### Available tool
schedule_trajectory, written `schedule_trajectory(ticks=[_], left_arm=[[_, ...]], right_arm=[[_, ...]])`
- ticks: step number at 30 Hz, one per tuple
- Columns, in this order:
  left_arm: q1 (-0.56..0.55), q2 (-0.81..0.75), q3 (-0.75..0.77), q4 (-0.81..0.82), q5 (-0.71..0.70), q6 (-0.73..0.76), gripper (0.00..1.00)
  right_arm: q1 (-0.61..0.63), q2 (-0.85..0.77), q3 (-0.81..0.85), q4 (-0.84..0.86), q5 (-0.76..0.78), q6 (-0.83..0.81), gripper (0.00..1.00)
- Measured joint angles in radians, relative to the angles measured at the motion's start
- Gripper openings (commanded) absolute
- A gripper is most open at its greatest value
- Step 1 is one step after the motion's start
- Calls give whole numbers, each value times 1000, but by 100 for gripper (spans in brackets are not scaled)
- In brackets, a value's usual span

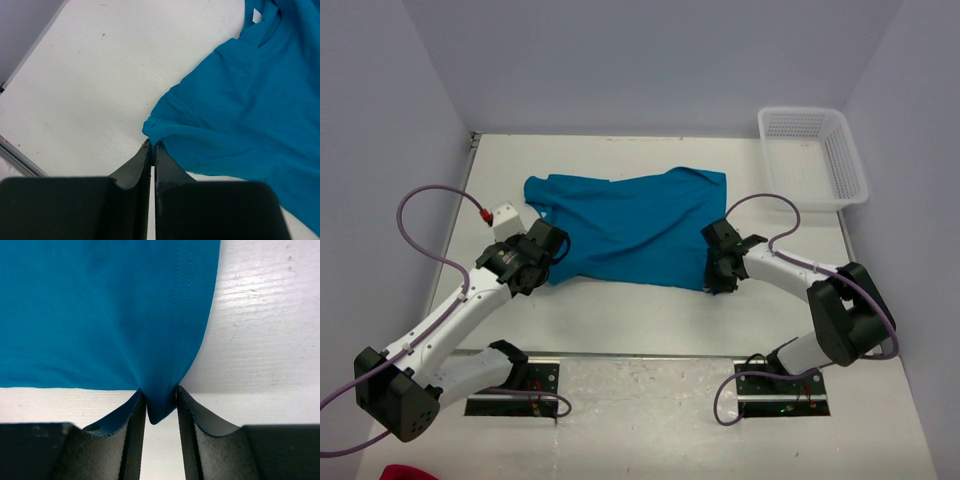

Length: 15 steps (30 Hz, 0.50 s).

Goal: Fold and stack the t-shirts
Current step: Flatten out the tshirt

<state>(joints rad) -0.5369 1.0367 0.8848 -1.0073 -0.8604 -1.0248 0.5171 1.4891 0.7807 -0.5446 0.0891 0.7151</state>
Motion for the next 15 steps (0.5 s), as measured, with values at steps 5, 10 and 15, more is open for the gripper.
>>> schedule_trajectory(ticks=[5,10,15], left_arm=[[0,1,0,2,0,0,0],[0,6,0,5,1,1,0],[0,6,0,5,0,8,0]], right_arm=[[0,-8,0,-19,25,2,43],[0,-21,0,-31,37,6,51],[0,-42,-3,-39,54,25,56]])
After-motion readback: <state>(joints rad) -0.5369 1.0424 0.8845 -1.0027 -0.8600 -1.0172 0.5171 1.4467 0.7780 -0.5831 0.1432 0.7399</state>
